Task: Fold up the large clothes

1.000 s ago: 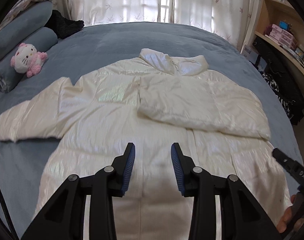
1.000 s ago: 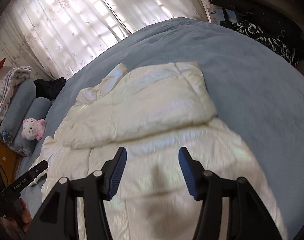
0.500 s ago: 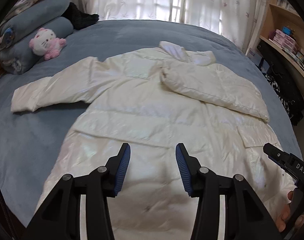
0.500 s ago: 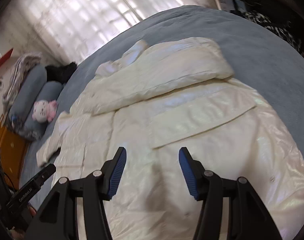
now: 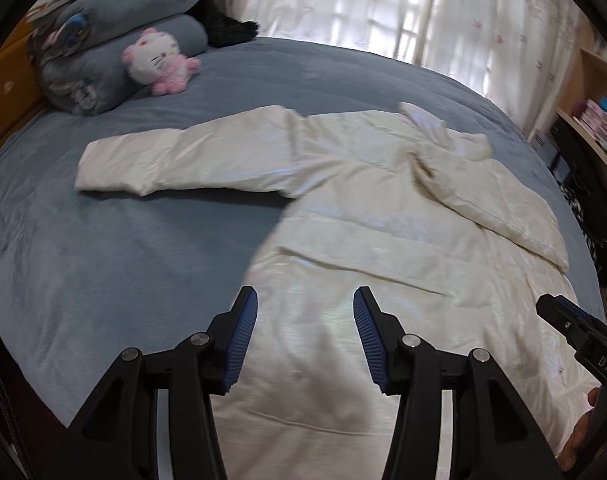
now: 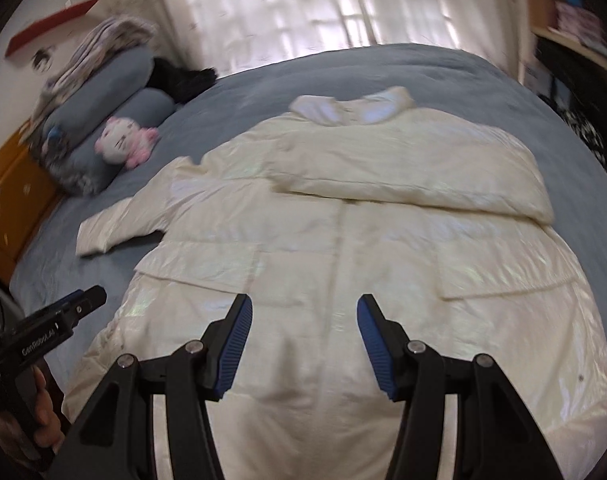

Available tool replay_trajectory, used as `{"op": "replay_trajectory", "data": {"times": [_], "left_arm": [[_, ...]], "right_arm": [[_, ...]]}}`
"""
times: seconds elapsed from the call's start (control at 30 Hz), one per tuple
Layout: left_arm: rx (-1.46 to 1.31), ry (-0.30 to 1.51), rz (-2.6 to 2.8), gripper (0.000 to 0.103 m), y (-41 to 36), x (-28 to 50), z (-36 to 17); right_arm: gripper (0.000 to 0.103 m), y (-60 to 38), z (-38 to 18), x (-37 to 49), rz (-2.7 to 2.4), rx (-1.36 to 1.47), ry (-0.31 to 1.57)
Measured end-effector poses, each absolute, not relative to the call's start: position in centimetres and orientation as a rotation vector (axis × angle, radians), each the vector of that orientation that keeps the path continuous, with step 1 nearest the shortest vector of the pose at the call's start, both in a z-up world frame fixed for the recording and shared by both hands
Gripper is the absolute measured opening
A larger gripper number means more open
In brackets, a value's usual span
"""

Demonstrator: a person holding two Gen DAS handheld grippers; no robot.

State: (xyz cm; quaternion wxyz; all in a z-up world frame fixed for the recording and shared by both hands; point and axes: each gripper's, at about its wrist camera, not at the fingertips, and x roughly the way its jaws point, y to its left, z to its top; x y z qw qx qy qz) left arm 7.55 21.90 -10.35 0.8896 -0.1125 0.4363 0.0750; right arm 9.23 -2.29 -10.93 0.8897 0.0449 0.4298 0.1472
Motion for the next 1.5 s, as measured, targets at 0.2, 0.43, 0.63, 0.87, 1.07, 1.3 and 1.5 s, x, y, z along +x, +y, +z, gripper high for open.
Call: {"op": "replay_trajectory", "data": {"times": [0.2,0.43,0.63,0.87,1.07,1.3,1.5], "left_arm": [[-0.3,0.909,0.193,0.049,26.4,7.6,-11.2],[-0.455,0.911,0.165,0.049,32.2,9.4,-13.5],[-0.613,0.9,0.135,0.049,37.6,11.6,-16.0],[-0.785,0.881,0.119,0.049,44.3,14.9,-19.5],[-0.884,0.865,0.188,0.049,49.5,18.0,-22.3],[-0.927,0.791,0.268,0.048,53.1,19.9,-23.6],[-0.755,0.748,0.33,0.006,51.0,21.4,-20.3]], "right_arm": [[0.055,2.5,-11.2,10.1,0.373,0.063,0.901],[0.055,8.6,-12.5,11.9,0.434,0.005,0.918],[0.055,13.0,-13.5,13.9,0.466,-0.022,0.929],[0.055,17.5,-14.5,16.2,0.485,-0.046,0.932],[0.055,19.4,-15.7,17.4,0.492,-0.041,0.956],[0.055,19.4,-17.1,17.6,0.487,-0.018,0.992],[0.055,17.3,-16.6,17.1,0.479,0.037,0.987]]}}
